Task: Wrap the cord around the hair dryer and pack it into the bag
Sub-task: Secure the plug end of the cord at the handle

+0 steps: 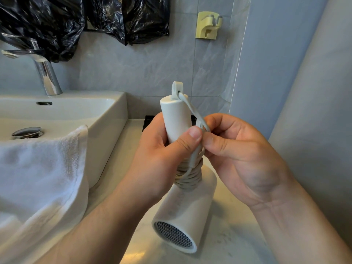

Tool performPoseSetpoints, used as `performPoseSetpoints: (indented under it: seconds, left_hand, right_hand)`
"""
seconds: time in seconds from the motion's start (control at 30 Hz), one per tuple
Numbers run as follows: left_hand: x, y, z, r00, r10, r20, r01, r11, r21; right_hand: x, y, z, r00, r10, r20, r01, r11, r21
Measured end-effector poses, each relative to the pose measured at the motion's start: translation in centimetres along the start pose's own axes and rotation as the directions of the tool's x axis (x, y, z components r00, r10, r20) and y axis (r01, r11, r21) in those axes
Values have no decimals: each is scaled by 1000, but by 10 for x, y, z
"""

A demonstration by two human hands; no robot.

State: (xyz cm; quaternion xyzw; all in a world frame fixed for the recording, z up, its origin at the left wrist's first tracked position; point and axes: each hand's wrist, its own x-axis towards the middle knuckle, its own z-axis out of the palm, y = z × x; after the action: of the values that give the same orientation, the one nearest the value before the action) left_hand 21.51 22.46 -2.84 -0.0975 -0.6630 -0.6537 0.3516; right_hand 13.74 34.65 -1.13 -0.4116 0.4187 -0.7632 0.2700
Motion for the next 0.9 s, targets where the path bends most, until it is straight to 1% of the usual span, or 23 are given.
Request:
performPoseSetpoints:
  seconds: [0.17,0.37,0.5,0.6,0.73,0.8,0.9]
  left_hand:
    - [1,-3,-2,1000,-7,3,7,999,-48]
    - [3,-3,1,1000,-5,-1,5,996,-86]
    - [3,-2,1,1000,-13,-7,12,994,-108]
    - [2,-4,0,999,3,-52,-6,998,-65]
    - [2,-6,-4,990,41,-135,-40,999,4]
    - [1,-7,-4,987,46,-156,-41,999,32]
    - [1,-6,-3,988,50,-145,-50,999,4]
  right_hand:
    - [-1,2,4,999,-22,-35,21,999,-27]
    - [-2,3,5,994,-95,-49,92,994,-60]
    - [-1,6,5,994,-98,-50,92,990,-109]
    - [2,10,2,993,-107,-40,97,973,-208]
    - [2,12,3,995,-90,48,100,955,-279]
    - [2,15,5,994,-104,30,108,933,-343]
    - [5,18,6,988,-154,-19,138,931,-338]
